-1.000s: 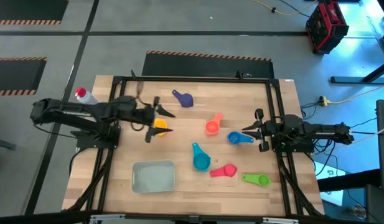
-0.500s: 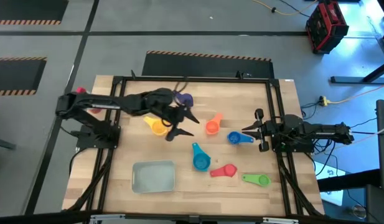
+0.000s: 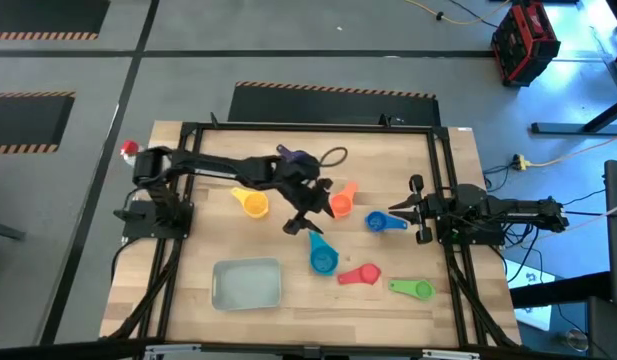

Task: Nest measuring cups in basket
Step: Put the light blue measuring cup into the gray bin

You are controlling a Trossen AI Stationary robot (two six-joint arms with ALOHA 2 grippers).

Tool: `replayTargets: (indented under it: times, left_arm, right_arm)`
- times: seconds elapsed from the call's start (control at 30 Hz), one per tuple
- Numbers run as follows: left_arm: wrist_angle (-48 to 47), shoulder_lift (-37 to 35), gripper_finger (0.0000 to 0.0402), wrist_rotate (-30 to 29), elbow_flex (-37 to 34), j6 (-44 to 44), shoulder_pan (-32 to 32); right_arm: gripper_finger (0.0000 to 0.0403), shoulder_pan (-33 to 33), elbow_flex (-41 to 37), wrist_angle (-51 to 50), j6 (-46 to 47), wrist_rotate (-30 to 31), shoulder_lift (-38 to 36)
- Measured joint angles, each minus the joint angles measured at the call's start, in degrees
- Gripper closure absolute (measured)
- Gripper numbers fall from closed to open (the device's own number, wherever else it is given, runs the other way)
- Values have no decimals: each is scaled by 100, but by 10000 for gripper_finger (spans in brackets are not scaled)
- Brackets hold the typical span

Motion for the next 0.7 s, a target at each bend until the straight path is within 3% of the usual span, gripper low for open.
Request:
replayTargets:
  times: [0.7]
  left_arm:
    - [-467, 907, 134, -90, 23, 1246, -292]
  right_arm:
    - [350, -2, 0, 0, 0, -1, -2]
